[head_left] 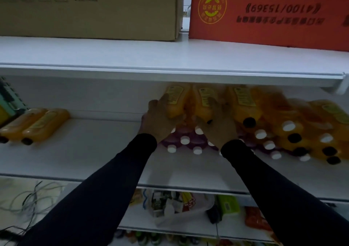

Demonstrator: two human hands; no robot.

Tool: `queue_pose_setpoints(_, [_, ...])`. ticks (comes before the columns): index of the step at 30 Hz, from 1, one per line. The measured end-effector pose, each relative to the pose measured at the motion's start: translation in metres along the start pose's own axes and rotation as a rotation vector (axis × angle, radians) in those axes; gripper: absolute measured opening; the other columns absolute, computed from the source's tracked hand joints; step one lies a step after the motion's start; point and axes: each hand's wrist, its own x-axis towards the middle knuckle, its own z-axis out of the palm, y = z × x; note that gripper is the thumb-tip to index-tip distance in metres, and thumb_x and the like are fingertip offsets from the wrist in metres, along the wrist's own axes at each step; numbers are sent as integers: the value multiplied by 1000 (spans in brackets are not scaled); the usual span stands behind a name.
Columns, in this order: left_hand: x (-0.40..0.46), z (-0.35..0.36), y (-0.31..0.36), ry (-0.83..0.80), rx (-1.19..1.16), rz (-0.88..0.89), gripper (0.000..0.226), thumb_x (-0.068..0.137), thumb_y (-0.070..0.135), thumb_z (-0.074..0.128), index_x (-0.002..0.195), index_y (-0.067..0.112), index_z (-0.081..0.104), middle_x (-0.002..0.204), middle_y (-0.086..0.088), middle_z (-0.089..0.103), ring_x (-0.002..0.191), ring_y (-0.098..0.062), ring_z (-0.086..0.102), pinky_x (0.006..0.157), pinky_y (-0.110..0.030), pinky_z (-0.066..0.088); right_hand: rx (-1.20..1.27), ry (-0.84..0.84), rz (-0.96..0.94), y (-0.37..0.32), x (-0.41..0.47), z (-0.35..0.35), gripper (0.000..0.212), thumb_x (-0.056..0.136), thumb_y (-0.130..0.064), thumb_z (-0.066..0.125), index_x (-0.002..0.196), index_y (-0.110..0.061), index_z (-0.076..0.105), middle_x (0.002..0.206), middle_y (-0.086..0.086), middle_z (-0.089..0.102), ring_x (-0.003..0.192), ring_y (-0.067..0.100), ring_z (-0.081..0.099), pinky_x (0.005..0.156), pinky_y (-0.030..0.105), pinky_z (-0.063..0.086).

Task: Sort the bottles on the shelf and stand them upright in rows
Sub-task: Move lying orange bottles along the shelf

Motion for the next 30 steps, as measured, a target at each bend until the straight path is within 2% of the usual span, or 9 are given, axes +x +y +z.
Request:
queue_pose_setpoints(3, [-11,-10,-2,27,-96,51,69,65,68,54,122,31,51,113,-7,57,106,-17,49,91,-19,43,122,8,27,1,-1,1,78,84,-53,64,149,-26,29,150,12,35,133,30,39,107,36,36])
queue_pose_setpoints(6, [-33,-28,-12,142,-117,23,48,70,57,60,115,43,50,112,-2,51,87,20,37,67,3,33,282,54,10,-8,-6,3,73,83,-53,65,146,-30,36,145,4,42,121,11,44,94,9,31])
queue_pose_setpoints(8, [-50,-47,-24,238,-98,-12,43,73,48,65,113,47,48,114,1,48,81,19,36,67,8,30,350,43,-45,-21,-8,8,71,83,-53,66,144,-31,39,142,0,45,114,-1,42,88,-1,30])
queue_pose_setpoints(11, [-77,-82,-48,364,3,-71,56,75,43,74,125,37,49,114,5,43,92,-1,39,75,2,32,364,-42,-139,-50,-11,22,73,81,-54,67,145,-34,37,141,-2,46,111,-4,42,87,4,33])
queue_pose_setpoints(14, [-105,-112,-81,392,30,-186,66,73,50,75,130,27,51,121,-4,53,106,-18,53,88,-26,44,391,-176,-250,-81,-20,45,69,82,-48,69,143,-34,39,140,-2,49,118,5,49,95,15,42])
queue_pose_setpoints(16, [-122,-129,-105,407,37,-254,69,73,51,75,132,29,48,127,-4,50,110,-21,52,89,-30,44,368,-265,-296,-99,-29,63,66,81,-46,69,140,-38,41,139,2,49,122,16,50,99,30,43])
queue_pose_setpoints(20, [-142,-156,-158,375,28,-289,70,73,48,76,134,31,48,134,-4,49,119,-22,51,98,-41,47,294,-430,-353,-129,-44,110,64,81,-48,66,139,-33,44,133,3,53,121,19,53,100,39,45])
queue_pose_setpoints(27, [-140,-185,-257,220,123,-392,72,77,49,74,139,24,45,134,-9,35,117,-31,47,94,-26,35,77,-514,-217,-163,-61,219,58,83,-54,62,128,-20,53,112,13,57,92,22,61,74,20,41])
queue_pose_setpoints(30, [-127,-194,-285,179,127,-325,66,78,45,75,135,26,48,136,-10,34,118,-32,45,95,-28,37,28,-477,-183,-176,-66,260,62,85,-50,63,134,-16,49,120,15,52,101,27,56,76,17,33])
